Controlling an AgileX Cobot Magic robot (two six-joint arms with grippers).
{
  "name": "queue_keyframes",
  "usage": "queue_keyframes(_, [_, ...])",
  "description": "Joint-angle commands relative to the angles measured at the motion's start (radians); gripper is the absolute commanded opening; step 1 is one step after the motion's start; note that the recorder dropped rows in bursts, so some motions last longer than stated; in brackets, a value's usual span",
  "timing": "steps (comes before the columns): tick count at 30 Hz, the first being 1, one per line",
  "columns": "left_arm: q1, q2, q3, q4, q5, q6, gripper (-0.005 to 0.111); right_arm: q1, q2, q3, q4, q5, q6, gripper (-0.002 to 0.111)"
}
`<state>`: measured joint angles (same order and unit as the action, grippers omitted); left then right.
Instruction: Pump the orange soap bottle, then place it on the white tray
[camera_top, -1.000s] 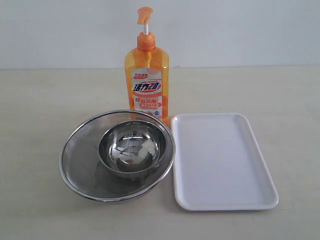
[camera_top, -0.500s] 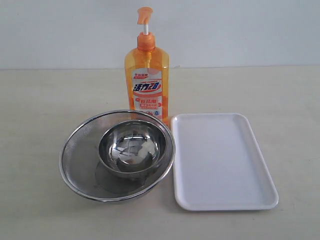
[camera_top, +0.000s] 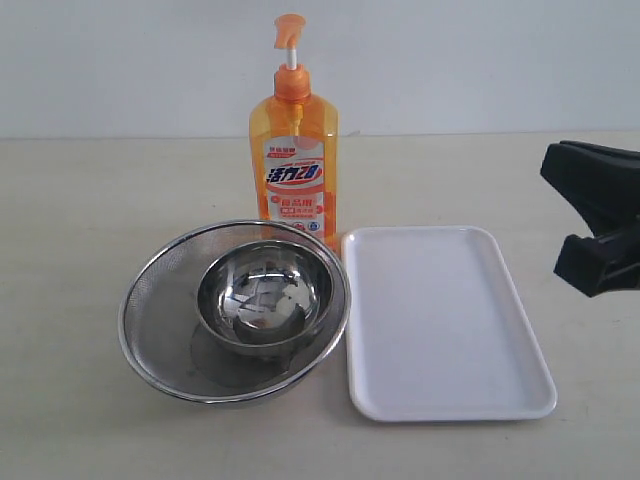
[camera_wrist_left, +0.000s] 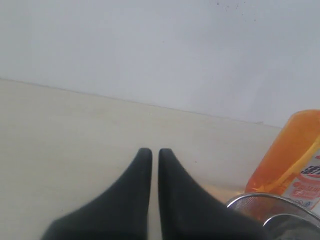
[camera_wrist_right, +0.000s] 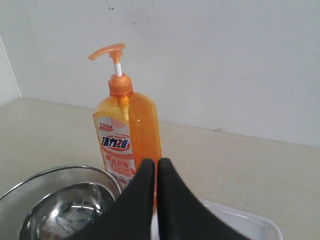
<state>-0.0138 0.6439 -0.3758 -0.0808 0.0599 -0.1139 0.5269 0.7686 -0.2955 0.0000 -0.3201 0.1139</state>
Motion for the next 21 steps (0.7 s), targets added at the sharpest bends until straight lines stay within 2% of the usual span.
queue_keyframes(1, [-0.007,0.001,-0.007,-0.017,-0.009,-0.021,0.005,0.002,0.002,-0.007,-0.009,0.056,0.068,0.0])
queue_keyframes(5, [-0.007,0.023,-0.009,-0.01,-0.015,-0.039,0.005,0.006,0.014,-0.039,-0.078,0.183,0.084,0.0])
queue_keyframes(8, [-0.032,0.093,-0.05,-0.01,-0.008,0.04,0.005,0.075,0.096,-0.179,-0.086,0.342,0.072,0.0])
queue_keyframes(11, [-0.091,0.215,-0.14,-0.01,-0.008,0.163,0.005,0.176,0.238,-0.325,-0.086,0.453,-0.016,0.0])
queue_keyframes(17, [-0.091,0.404,-0.291,-0.01,0.001,0.329,0.005,0.248,0.399,-0.465,-0.086,0.475,-0.085,0.0])
queue_keyframes(21, [-0.091,0.59,-0.451,-0.01,0.143,0.541,0.005,0.264,0.533,-0.589,0.019,0.604,-0.237,0.0])
